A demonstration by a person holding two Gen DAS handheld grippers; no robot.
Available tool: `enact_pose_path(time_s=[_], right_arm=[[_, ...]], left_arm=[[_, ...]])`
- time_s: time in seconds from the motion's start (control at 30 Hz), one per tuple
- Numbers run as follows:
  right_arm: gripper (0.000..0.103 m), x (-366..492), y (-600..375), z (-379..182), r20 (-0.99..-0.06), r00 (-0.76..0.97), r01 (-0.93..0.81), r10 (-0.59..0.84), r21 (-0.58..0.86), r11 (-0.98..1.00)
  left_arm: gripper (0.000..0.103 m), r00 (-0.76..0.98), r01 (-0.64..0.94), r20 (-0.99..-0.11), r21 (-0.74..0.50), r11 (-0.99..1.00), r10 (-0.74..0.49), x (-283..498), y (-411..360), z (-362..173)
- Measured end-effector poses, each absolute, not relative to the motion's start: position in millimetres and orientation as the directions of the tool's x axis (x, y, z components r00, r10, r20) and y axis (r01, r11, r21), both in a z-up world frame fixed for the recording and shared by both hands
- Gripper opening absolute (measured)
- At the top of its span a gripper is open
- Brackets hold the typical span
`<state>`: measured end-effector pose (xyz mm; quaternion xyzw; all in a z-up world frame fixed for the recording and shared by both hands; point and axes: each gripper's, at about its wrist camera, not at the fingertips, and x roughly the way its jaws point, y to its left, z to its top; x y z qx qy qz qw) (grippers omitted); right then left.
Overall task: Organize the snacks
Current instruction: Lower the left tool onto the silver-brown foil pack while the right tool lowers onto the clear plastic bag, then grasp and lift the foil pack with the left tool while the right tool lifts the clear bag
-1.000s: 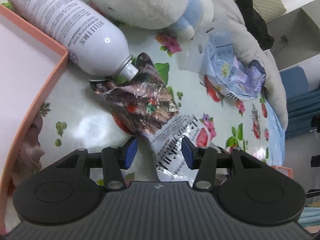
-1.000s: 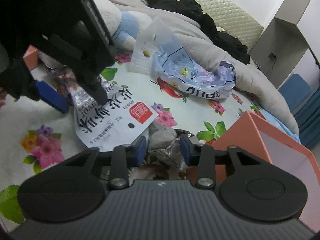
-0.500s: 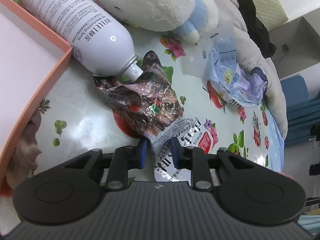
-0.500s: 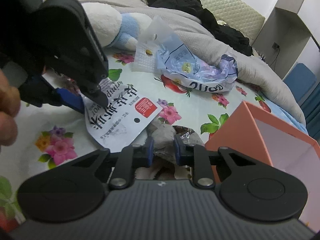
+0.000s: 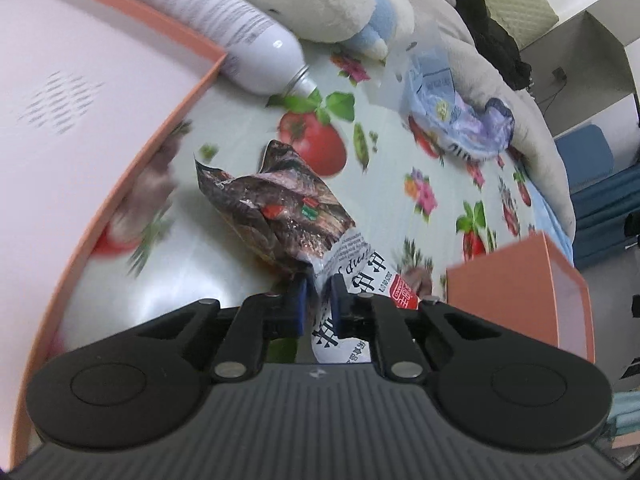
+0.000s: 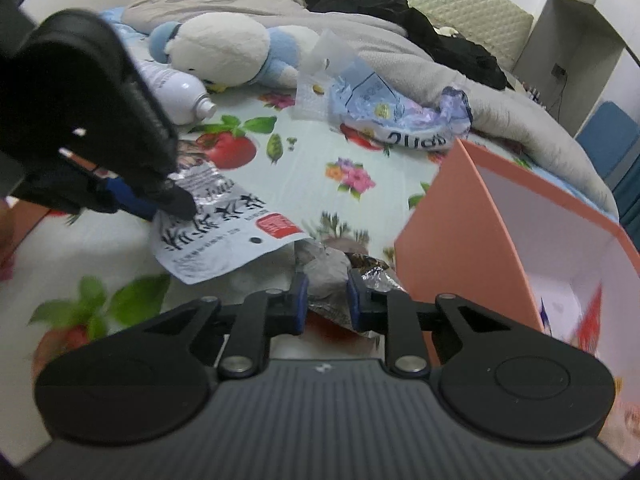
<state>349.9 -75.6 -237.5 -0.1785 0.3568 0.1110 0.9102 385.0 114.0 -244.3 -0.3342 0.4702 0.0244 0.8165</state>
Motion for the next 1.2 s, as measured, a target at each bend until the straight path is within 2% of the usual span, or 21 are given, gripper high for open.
enact_pose_path(time_s=[0.57,0.9,1.0,1.03,1.07,1.1,1.13,1.17,1.2], right_arm=[[0.024,198.3,-119.8,-215.2,-0.719,0.671,-0.386,0.181,-0.130,0.913],[0.024,166.2,-130.5,-212.6,-0.736,0.619,-0.415,0.275,-0.010,0.910],[0.024,160.5,-129.9,-207.9,-0.731,0.625,-0.422,0.276,-0.018,0.906],[0.026,159.3,-130.7,-206.2,-0.727,0.627,-0.423,0.279,-0.017,0.906],[0.036,158.2,-132.0,-204.6,-0.723,0.629,-0.421,0.284,-0.009,0.907],[0.043,157.1,-133.6,-203.3,-0.718,0.635,-0.413,0.286,-0.002,0.911],[0.059,156.0,-135.2,-202.4,-0.713,0.640,-0.405,0.284,0.001,0.914],[0.069,155.4,-136.7,-202.0,-0.710,0.645,-0.401,0.283,0.002,0.916],[0.072,154.9,-138.0,-202.3,-0.707,0.647,-0.399,0.285,0.004,0.917]], left_arm=[[0.012,0.567,-0.249,-0.807,-0.359,0.899,-0.165,213.6,64.1,-201.1],[0.013,0.556,-0.224,-0.807,-0.378,0.898,-0.201,158.1,77.3,-205.3],[0.015,0.553,-0.237,-0.813,-0.365,0.900,-0.185,149.6,80.7,-205.4],[0.024,0.553,-0.246,-0.813,-0.366,0.897,-0.180,147.4,82.4,-205.7],[0.046,0.555,-0.256,-0.812,-0.373,0.892,-0.180,145.2,84.4,-206.2],[0.062,0.552,-0.278,-0.815,-0.379,0.883,-0.176,143.4,86.4,-206.8],[0.085,0.550,-0.297,-0.819,-0.376,0.878,-0.165,143.1,87.6,-206.7],[0.088,0.557,-0.307,-0.817,-0.370,0.877,-0.149,140.7,87.9,-205.6],[0.088,0.561,-0.306,-0.815,-0.367,0.878,-0.145,140.3,87.8,-204.8]])
